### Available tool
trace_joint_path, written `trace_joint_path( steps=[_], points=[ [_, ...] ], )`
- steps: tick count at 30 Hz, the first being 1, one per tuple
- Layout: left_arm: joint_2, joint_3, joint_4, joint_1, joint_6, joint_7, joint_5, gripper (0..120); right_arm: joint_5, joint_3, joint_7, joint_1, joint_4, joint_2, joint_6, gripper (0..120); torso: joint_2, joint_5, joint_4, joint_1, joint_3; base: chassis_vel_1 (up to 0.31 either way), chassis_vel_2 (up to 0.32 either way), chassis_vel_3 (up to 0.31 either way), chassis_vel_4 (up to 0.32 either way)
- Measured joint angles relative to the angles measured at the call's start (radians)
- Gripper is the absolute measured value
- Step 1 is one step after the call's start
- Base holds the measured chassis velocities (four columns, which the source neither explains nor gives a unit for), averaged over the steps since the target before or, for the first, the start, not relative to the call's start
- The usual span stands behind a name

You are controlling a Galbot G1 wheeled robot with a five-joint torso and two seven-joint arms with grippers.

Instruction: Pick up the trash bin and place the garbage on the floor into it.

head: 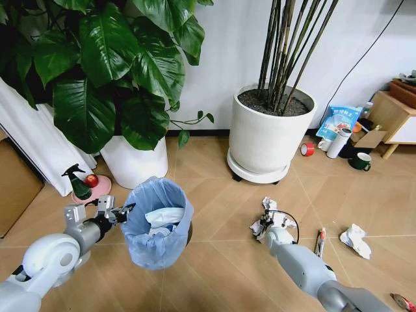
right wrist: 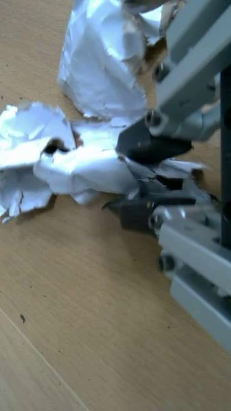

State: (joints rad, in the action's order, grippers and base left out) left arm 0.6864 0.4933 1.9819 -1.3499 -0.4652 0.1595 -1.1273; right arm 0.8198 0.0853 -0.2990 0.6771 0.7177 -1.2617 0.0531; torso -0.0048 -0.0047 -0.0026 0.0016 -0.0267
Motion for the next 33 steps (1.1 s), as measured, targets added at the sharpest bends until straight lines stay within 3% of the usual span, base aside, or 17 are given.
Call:
trace_joint_path(
  steps=[4,13,20,21,23,24,26,33],
  points=[
    [0.000,0.000,0.000,0.000,0.001,0.000,0.000,0,0.002,0.001,0.000,0.012,0.032,0.015,-0.001,0,0.000,0.0001,0.0002,0.000,0.000,0.000,0.000,0.000,0.000],
    [-0.001,0.012,0.000,-0.005,0.001,0.000,-0.002,0,0.008,-0.001,-0.002,0.074,0.146,0.065,-0.020,0,0.000,0.0003,0.0001,0.000,0.000,0.000,0.000,0.000,0.000],
    [-0.007,0.013,0.006,-0.002,0.002,0.008,-0.013,0,0.040,0.013,0.033,0.179,0.431,0.242,-0.063,0,0.000,-0.0005,-0.0002,0.000,0.000,0.000,0.000,0.000,0.000],
    [-0.016,0.006,0.007,0.004,0.003,0.011,-0.018,0,0.074,0.024,0.041,0.209,0.577,0.313,-0.068,0,0.000,0.0003,-0.0003,0.000,0.000,0.000,0.000,0.000,0.000],
    [-0.027,-0.005,0.005,0.014,0.008,0.012,-0.024,0,0.099,0.032,0.052,0.230,0.710,0.381,-0.079,0,0.000,0.0000,0.0000,0.000,0.000,0.000,0.000,0.000,0.000],
    [-0.027,-0.005,0.005,0.014,0.008,0.012,-0.024,0,0.099,0.032,0.052,0.230,0.710,0.381,-0.079,0,0.000,0.0000,0.0000,0.000,0.000,0.000,0.000,0.000,0.000],
    [-0.038,-0.029,-0.006,0.039,0.018,0.013,-0.036,0,0.112,0.033,0.084,0.239,0.887,0.468,-0.104,0,0.000,-0.0002,0.0002,0.000,0.000,0.000,0.000,0.000,0.000],
    [-0.047,-0.092,-0.042,0.095,0.031,0.004,-0.044,0,0.137,0.029,0.209,0.190,1.081,0.549,-0.194,0,0.000,-0.0001,0.0001,0.000,0.000,0.000,0.000,0.000,0.000]
  ],
)
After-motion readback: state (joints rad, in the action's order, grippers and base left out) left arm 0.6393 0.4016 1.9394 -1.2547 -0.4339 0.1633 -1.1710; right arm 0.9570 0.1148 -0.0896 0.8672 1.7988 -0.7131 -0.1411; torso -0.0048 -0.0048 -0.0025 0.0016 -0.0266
